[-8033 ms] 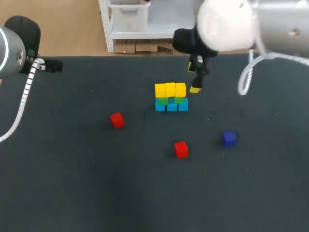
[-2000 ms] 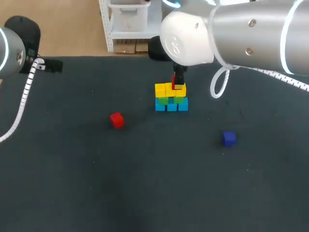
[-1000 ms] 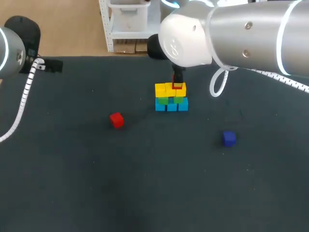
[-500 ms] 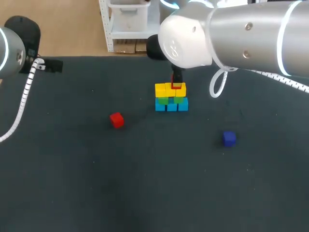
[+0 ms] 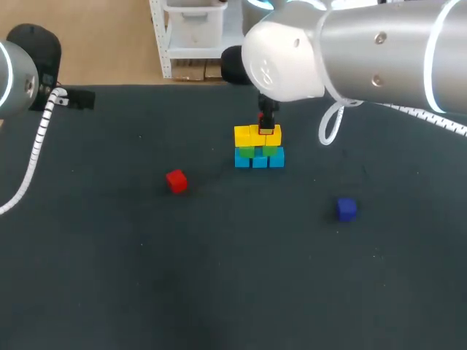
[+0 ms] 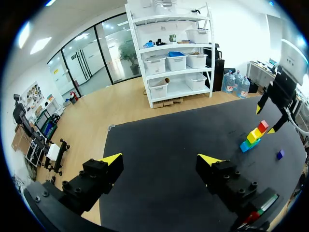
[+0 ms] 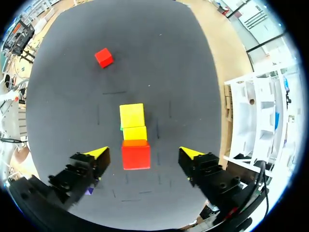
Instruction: Place the blue cubes, place green cubes on the blue cubes, place the yellow cubes on the green cubes, then place the red cubes on the yellow cubes, and place purple cube on the red cubes.
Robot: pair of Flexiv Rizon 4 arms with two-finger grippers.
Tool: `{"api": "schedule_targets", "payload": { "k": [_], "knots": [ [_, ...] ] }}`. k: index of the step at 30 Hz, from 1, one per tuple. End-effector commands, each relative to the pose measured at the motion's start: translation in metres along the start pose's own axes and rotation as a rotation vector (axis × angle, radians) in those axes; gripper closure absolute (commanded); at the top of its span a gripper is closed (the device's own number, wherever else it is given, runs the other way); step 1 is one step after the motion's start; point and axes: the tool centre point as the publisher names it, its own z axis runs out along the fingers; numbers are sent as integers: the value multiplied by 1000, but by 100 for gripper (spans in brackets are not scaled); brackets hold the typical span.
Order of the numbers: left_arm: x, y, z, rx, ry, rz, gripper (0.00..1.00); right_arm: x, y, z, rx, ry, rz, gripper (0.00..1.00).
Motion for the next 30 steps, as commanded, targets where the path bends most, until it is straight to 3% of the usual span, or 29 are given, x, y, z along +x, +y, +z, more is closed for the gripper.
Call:
{"api": "schedule_targets", "payload": {
  "k": [1,10,17,30],
  "knots": [
    [0,1,0,3,-1,1,0,20,8,-21,45,-60,27,0],
    [0,1,0,3,-1,1,0,53,-3,-63,148,-191,153,0],
    [0,1,0,3,-1,1,0,79,-8,-94,227,-377,272,0],
    [0,1,0,3,-1,1,0,131,-15,-115,334,-458,440,0]
  ]
}}
